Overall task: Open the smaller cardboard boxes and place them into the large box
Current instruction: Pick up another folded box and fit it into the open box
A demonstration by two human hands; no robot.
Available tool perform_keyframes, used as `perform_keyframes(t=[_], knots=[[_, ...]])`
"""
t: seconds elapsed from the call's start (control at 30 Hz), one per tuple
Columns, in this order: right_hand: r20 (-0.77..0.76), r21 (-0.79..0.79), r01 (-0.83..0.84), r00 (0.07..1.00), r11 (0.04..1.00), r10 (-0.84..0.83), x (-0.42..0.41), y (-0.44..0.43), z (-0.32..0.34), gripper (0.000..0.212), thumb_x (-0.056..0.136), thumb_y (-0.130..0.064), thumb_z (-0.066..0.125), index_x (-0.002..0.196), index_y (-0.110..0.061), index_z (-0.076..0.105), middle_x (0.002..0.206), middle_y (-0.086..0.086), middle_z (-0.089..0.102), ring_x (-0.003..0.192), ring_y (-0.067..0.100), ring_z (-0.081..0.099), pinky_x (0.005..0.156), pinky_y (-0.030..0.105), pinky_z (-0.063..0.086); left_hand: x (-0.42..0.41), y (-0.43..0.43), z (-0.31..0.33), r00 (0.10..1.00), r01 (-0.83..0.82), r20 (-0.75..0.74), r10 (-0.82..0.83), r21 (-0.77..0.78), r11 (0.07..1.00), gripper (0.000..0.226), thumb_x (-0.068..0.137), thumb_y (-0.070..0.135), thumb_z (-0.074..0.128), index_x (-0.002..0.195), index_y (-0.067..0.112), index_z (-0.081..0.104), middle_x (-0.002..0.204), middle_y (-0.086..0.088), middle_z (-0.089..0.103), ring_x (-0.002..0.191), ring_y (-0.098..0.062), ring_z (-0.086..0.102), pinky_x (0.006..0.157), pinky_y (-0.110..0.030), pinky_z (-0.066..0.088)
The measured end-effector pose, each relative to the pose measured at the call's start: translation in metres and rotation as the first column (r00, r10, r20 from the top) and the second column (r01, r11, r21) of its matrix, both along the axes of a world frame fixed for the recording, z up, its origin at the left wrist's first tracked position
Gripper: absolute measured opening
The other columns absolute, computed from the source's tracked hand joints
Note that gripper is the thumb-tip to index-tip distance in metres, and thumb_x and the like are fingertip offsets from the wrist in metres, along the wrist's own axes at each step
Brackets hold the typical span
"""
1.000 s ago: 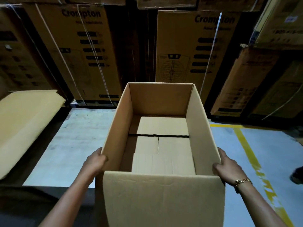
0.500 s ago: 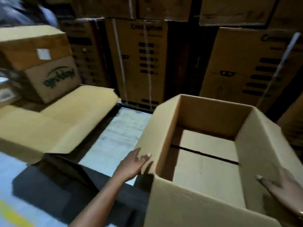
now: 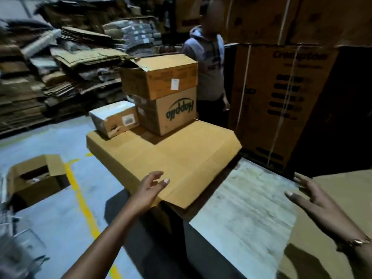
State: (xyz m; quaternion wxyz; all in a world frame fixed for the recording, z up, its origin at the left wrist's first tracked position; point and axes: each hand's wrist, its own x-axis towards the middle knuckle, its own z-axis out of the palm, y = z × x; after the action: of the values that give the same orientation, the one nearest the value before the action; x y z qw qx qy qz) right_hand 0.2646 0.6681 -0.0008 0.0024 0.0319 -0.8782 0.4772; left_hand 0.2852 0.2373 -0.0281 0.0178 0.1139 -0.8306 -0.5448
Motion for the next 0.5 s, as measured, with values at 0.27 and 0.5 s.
perform_keyframes(t=[0.27, 0.5], knots=[[0.086, -0.103, -0.212, 0.971, 0.972, 0.221, -0.105, -0.134, -0.008, 0.091, 0.061, -0.083, 0.067, 0.140, -0.050, 0.036, 0.149, -0.014, 0.043, 0.139, 0.014, 0.041, 0.114, 0.047, 0.035, -0.061, -0.104, 0.006, 0.994, -0.093, -0.059, 0.093, 0.003, 0.996, 0.039, 0.098, 0.037, 0.062, 0.134, 0.023, 0.058, 0.139, -0.001, 0.058, 0.127, -0.016, 0.055, 0.087, -0.020, 0.043], [0.115, -0.179, -0.269, 0.950, 0.946, 0.292, -0.218, -0.219, -0.004, 0.120, 0.044, -0.089, 0.070, 0.148, -0.039, 0.038, 0.147, -0.010, 0.047, 0.133, 0.015, 0.045, 0.112, 0.046, 0.039, -0.147, -0.165, 0.022, 0.987, -0.141, -0.086, 0.138, -0.030, 0.990, 0.041, 0.102, 0.033, 0.056, 0.139, 0.018, 0.055, 0.134, 0.003, 0.057, 0.117, -0.008, 0.052, 0.070, -0.002, 0.038]])
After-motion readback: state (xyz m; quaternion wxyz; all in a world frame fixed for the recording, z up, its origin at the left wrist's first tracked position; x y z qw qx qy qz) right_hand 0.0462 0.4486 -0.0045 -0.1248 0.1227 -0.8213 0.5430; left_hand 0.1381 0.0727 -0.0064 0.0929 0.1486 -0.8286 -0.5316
